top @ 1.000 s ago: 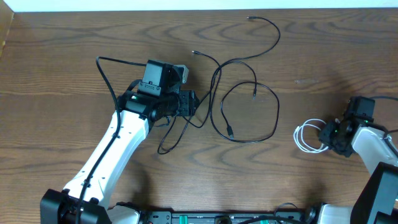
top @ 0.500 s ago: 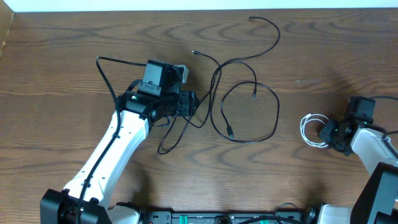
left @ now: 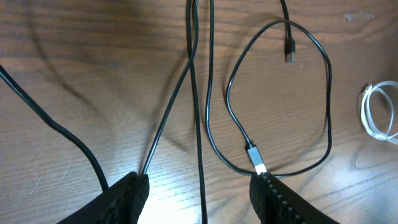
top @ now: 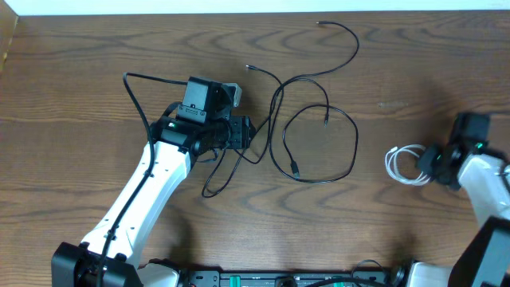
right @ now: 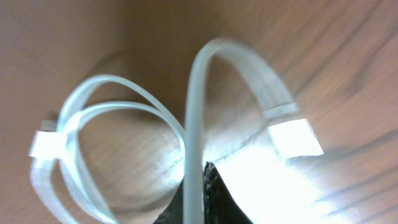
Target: Untangle cables
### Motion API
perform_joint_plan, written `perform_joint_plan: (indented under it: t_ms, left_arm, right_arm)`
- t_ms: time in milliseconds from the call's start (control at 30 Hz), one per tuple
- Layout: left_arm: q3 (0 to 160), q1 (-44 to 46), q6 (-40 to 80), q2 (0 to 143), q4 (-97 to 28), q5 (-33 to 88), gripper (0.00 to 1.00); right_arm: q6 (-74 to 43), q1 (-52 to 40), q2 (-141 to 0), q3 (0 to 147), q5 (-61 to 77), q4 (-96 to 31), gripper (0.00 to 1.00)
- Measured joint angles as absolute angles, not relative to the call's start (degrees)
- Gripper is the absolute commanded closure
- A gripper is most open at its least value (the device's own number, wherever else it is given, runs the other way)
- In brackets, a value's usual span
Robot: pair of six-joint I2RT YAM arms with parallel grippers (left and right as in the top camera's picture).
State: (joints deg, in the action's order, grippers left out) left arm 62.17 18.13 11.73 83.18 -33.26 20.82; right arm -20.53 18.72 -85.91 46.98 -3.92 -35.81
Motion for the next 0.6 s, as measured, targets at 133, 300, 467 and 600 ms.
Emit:
perform_joint_plan:
  t_ms: [133, 300, 467, 600]
  left_arm:
    - [62.17, 18.13, 11.73, 83.18, -33.23, 20.82, 0.42]
    - [62.17, 18.13, 11.73, 83.18, -33.23, 20.82, 0.42]
    - [62.17, 18.13, 11.73, 83.18, -33.23, 20.82, 0.42]
    - [62.17, 18.13, 11.73, 83.18, -33.23, 20.80, 0.42]
  right_arm:
    - [-20.34, 18.72, -83.26, 57.14, -7.38, -39.72, 0.99]
    - [-20.34, 18.74, -81.67, 66.24, -15.11, -39.66, 0.99]
    - [-20.10, 19.94, -81.49, 67.61, -23.68, -36.01, 0.99]
    - [-18.76, 23.38, -81.52, 67.64, -28.56, -30.96, 0.99]
